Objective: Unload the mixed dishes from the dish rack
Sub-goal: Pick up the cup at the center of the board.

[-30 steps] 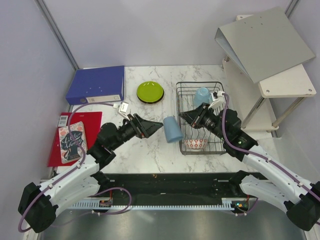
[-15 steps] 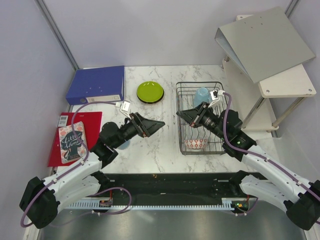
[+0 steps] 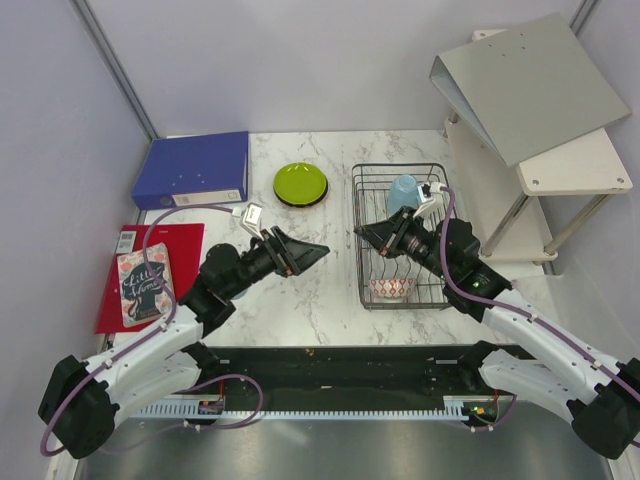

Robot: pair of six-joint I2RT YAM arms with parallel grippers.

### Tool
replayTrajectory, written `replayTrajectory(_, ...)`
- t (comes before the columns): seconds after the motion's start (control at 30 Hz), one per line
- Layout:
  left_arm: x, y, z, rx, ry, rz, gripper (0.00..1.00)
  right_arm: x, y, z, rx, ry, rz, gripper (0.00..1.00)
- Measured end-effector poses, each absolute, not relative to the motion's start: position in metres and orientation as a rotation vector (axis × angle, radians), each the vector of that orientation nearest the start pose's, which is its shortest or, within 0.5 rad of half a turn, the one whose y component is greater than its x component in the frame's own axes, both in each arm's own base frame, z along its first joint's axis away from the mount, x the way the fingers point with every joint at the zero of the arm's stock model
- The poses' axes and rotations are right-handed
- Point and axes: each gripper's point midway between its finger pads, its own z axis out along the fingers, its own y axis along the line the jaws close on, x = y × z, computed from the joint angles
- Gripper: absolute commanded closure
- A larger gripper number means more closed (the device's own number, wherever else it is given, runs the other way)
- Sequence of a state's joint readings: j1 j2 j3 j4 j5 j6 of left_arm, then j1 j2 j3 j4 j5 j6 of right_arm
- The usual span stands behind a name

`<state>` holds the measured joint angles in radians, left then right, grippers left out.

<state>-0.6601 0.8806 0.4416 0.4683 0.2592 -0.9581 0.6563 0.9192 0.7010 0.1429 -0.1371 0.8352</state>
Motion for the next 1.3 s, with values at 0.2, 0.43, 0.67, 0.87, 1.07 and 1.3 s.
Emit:
replayTrajectory(0.2, 0.218, -0.262, 0.241, -0.048, 1.780, -1.396, 0.02, 0.247, 0.256, 0.277, 0.036, 1.815, 1.189, 1.00)
replayTrajectory(0.43, 0.224, -0.252, 0.238, -0.062, 1.832, -1.281, 0.03, 0.248, 0.249, 0.268, 0.030, 1.842, 1.123, 0.97)
replayTrajectory(0.67, 0.259, -0.193, 0.263, -0.311, 1.939, -0.813, 0.02, 0.250, 0.239, 0.250, 0.026, 1.900, 1.021, 0.80)
replayTrajectory(0.87, 0.258, -0.127, 0.212, -0.517, 2.117, -0.325, 0.02, 0.252, 0.237, 0.238, 0.013, 1.933, 0.976, 0.70)
replayTrajectory(1.07, 0.234, -0.078, 0.146, -0.620, 2.311, 0.072, 0.02, 0.254, 0.237, 0.229, -0.005, 1.960, 0.948, 0.68)
replayTrajectory(1.3, 0.223, -0.065, 0.130, -0.646, 2.365, 0.202, 0.01, 0.254, 0.237, 0.228, -0.020, 1.958, 0.938, 0.68)
